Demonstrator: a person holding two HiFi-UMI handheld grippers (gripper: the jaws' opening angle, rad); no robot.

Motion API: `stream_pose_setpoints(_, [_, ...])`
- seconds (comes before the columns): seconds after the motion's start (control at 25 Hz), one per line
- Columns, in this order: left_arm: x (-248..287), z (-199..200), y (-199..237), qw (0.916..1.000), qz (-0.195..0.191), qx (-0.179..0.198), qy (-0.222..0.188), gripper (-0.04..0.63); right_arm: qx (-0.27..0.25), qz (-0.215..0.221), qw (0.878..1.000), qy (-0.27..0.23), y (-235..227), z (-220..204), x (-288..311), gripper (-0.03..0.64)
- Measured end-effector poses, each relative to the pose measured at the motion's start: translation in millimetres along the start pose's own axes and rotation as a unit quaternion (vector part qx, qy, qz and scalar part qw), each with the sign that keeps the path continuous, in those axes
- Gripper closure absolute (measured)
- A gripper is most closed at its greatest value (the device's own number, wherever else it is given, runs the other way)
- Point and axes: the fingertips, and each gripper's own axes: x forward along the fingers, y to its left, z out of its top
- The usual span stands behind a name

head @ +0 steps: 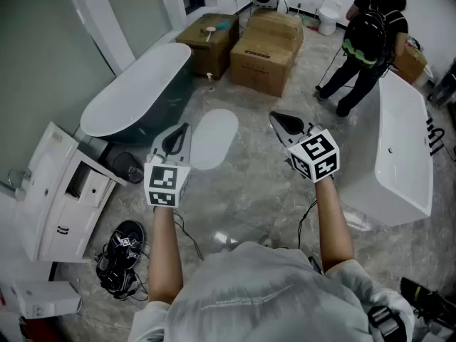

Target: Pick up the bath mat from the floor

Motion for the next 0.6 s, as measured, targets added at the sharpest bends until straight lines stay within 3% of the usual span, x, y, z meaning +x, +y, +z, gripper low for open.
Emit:
stream_pose_setpoints(0.2, [17.4, 6.4, -15.0, 1.0, 0.0, 0.006, 0.0, 0.578, -0.002, 0.001, 1.0, -0.009, -22.2, -5.4, -3.0, 0.603])
stream_pose_setpoints(0.4, [32.6, 10.9, -36.8, 0.9999, 0.009, 0.006, 0.006, 0.578, 0.033, 0.016, 0.999, -0.035, -50.2, -11.9, -13.7, 0.603])
stream_pose_setpoints(0.6, [47.1, 8.4, -60.8, 0.9996, 0.017, 0.009, 0.022, 0.578, 0.018, 0.04, 0.999, -0.018, -70.0, -32.2, -20.1, 0.603])
